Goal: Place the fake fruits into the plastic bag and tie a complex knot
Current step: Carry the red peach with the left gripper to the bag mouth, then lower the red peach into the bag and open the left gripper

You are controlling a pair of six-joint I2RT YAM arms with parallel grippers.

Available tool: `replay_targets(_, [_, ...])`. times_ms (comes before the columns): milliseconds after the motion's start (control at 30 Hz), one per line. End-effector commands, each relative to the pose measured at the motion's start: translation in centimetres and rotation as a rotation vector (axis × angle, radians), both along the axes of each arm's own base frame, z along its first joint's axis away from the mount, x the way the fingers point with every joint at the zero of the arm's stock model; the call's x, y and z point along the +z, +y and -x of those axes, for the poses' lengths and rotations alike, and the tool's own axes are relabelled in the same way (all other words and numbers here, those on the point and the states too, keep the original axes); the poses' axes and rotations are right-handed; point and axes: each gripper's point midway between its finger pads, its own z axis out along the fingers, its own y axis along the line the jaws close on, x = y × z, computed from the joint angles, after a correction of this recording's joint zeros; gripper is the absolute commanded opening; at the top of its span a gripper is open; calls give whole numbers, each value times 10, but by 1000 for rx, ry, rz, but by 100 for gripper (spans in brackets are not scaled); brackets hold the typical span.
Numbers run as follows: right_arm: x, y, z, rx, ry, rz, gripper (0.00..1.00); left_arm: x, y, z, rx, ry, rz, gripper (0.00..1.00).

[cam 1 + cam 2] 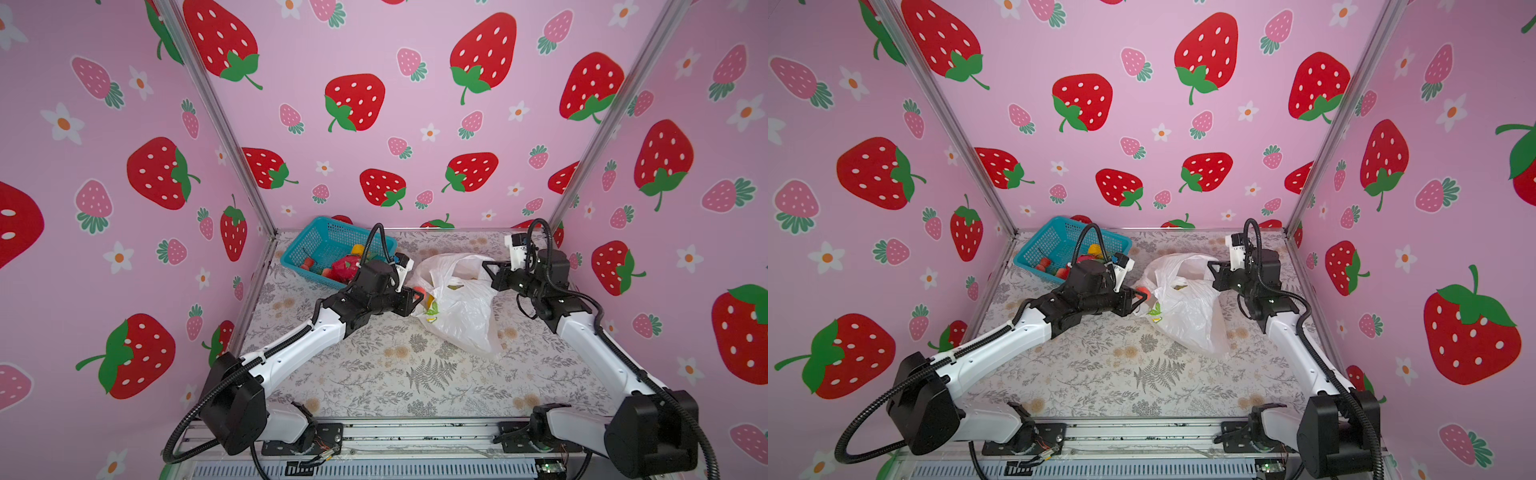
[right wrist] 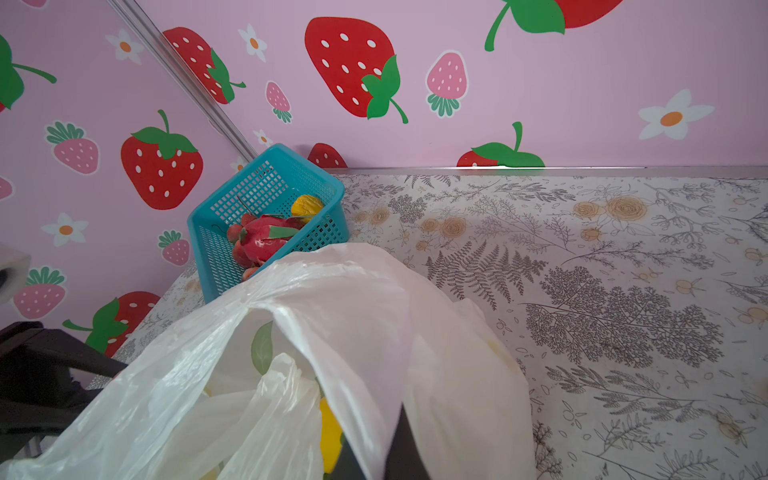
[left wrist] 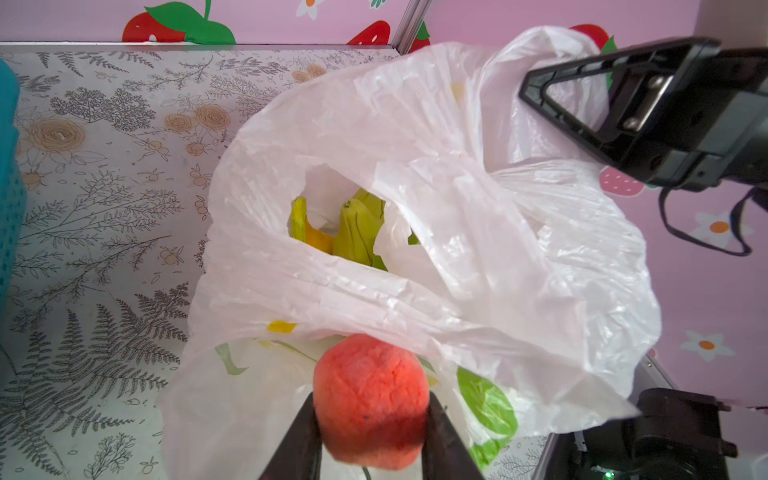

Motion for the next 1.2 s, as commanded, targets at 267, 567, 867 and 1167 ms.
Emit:
replay_targets(267, [3,4,1,25,-1,-29,0,11,-30,-36,-27,-24,-14,35])
replay_targets(567, [-5,3,3,25,13,-24,0,3,-57,-92,129,31,73,38])
replay_targets(867, [-7,2,3,21,15,-7,0,-11,-67,-99,131,52,102,57])
replay_targets(1167, [-10,2,0,18,22,-2,0,0,-43,-63,56,42,94,69])
